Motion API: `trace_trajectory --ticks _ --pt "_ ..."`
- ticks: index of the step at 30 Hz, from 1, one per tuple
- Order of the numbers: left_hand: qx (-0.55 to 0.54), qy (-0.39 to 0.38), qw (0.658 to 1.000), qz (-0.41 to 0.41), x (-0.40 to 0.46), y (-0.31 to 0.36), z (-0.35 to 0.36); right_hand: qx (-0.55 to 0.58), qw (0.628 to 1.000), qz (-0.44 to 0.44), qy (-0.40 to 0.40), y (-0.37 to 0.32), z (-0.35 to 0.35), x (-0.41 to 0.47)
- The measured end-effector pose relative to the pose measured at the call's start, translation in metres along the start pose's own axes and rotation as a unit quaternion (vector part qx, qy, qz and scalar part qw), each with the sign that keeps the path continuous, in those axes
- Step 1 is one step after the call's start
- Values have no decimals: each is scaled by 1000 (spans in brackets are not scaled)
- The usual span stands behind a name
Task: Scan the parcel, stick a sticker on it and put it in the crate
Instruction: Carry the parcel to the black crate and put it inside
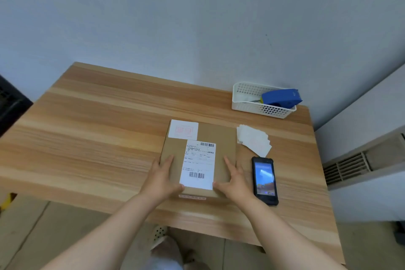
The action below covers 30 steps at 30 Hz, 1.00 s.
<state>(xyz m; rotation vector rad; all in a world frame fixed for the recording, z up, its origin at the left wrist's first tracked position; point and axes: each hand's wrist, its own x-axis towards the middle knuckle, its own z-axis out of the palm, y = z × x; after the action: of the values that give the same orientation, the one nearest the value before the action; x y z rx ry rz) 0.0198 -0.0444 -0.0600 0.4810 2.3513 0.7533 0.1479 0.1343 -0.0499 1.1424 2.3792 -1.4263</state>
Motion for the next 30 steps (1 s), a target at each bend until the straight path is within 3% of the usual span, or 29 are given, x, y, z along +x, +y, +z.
trace_trajectory --ticks 8,19,30 --pt "-28 80 996 -16 -33 -31 -23 -7 998 -63 -16 -32 25 -10" --pt "-51 252 966 -12 -89 -88 -122 6 978 -206 -42 -155 94 -28" --pt "-64 336 939 -38 -175 -216 -251 -33 941 -318 -107 -288 238 -92"
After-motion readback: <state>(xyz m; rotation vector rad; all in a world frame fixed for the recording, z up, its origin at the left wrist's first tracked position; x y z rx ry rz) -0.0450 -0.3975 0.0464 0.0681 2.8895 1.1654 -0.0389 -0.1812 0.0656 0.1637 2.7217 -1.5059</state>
